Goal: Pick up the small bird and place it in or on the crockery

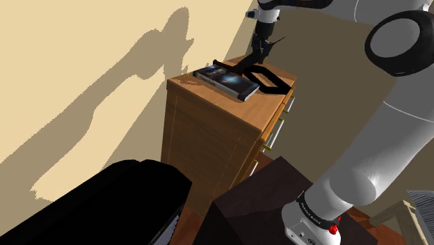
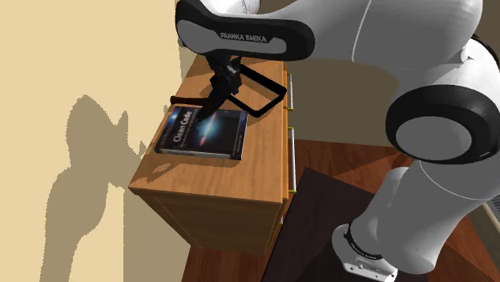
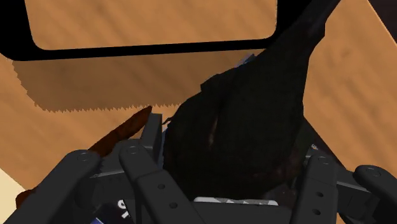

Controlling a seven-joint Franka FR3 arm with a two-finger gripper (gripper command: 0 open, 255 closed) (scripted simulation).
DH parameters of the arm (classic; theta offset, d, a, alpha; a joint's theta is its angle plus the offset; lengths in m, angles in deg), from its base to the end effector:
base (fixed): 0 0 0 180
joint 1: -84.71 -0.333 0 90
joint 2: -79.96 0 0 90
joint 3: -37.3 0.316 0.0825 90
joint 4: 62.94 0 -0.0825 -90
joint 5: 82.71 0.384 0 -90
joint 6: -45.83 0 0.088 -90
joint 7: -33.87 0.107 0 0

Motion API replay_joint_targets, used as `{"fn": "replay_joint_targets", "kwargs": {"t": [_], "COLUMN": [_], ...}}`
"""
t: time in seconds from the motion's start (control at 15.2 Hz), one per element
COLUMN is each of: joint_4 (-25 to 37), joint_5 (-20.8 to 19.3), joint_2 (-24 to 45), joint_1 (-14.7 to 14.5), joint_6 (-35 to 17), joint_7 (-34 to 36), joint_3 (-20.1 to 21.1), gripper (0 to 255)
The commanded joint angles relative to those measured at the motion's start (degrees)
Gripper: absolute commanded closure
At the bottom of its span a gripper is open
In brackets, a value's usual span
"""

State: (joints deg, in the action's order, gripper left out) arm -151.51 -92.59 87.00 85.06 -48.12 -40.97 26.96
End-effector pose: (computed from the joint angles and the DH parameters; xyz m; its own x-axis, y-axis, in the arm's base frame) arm 0.5830 -0.1214 0.5746 0.4163 0.8885 -0.1931 0.9072 -0.4201 0.0230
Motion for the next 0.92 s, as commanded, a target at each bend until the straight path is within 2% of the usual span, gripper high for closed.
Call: {"fn": "replay_joint_targets", "kwargs": {"t": [0.0, 0.66, 0.86], "joint_4": [1.42, 11.45, 8.44], "joint_5": [0.27, 3.23, 3.05], "joint_2": [1.04, 9.26, 8.76], "joint_1": [1.49, 9.82, 9.69], "joint_6": [-0.13, -0.35, -2.83], "joint_7": [-2.69, -15.5, -15.05], "joint_3": [-1.1, -5.8, -5.75], "gripper": [255, 255, 255]}}
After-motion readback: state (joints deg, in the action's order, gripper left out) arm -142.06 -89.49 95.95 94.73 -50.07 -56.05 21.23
